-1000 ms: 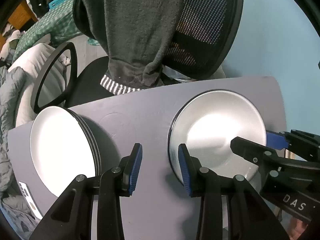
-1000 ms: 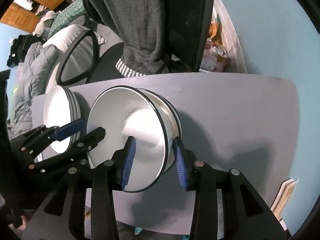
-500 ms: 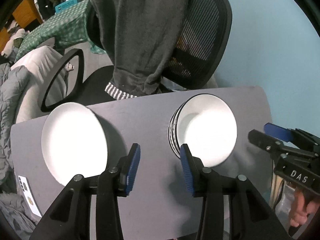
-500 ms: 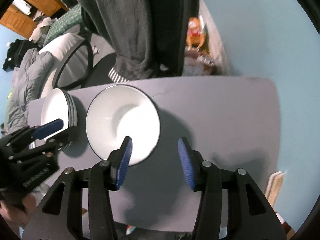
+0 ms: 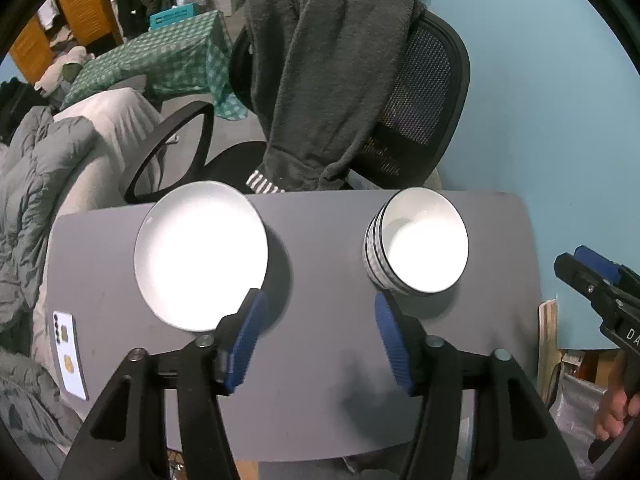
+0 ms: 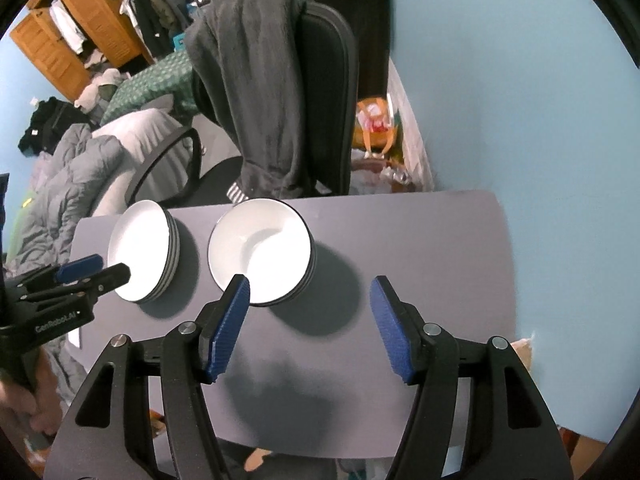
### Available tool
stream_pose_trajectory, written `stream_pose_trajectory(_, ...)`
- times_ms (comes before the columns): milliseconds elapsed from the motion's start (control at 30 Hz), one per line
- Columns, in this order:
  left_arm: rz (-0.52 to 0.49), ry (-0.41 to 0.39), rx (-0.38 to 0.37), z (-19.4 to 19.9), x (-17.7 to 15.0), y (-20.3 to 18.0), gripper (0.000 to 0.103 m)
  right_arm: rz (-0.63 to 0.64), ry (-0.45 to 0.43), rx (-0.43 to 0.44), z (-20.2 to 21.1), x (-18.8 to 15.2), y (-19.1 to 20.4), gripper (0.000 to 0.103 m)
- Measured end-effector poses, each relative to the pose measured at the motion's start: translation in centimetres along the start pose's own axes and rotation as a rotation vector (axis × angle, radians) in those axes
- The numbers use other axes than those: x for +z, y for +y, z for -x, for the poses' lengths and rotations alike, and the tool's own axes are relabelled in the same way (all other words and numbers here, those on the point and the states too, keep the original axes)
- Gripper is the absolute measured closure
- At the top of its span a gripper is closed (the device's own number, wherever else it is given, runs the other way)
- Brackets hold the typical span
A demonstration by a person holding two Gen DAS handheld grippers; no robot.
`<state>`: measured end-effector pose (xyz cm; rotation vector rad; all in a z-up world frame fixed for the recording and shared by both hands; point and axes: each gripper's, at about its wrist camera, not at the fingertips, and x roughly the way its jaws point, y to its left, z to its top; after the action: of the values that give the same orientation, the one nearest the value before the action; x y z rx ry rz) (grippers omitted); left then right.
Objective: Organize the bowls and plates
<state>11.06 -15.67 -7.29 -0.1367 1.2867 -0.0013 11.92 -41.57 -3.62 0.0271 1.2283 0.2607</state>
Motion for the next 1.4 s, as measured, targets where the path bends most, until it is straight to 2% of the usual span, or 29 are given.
stream_pose_trajectory(33, 0.005, -0.002, 0.002, 0.3, -0.3, 0.1, 0.032, 0.008, -0.009, -0.007, 0.2, -0.2, 0.1, 0.036)
stream_pose_trajectory(433, 0.080, 0.036, 0.003, 0.6, -1.9, 0.8, 0.032, 0.001, 0.028, 0.036, 0.2, -1.1, -0.6, 0.034)
stream_pose_trajectory(633, 0.083, 0.030, 0.031, 1.0, -1.7, 0.9, 0.032, 0.017, 0.046, 0.033, -0.4, -1.0, -1.1, 0.034)
stream_pose_trajectory(800, 0.090, 0.041, 0.010, 0.2, -1.0, 1.1, 0.032, 0.058, 0.052, 0.022, -1.1, -0.3, -0.7, 0.034)
stream_pose_trajectory(1000, 0.054, 0.057, -0.039, -1.7, 0.8, 0.2, 0.032, 0.088, 0.090, 0.031, -4.0, 1.0, -0.5, 0.033)
stream_pose_trajectory(1133, 0.022, 0.087, -0.060, -4.3, 2.2, -1.0, 0.032, 0.108, 0.124, 0.054, -6.6, 2.1, -0.5, 0.033)
stream_pose_trajectory(1400, 0.062, 0.162, -0.101, -9.5, 4.2, -2.2, 0.032, 0.164, 0.230, 0.071, -12.2, 3.4, -0.5, 0.033)
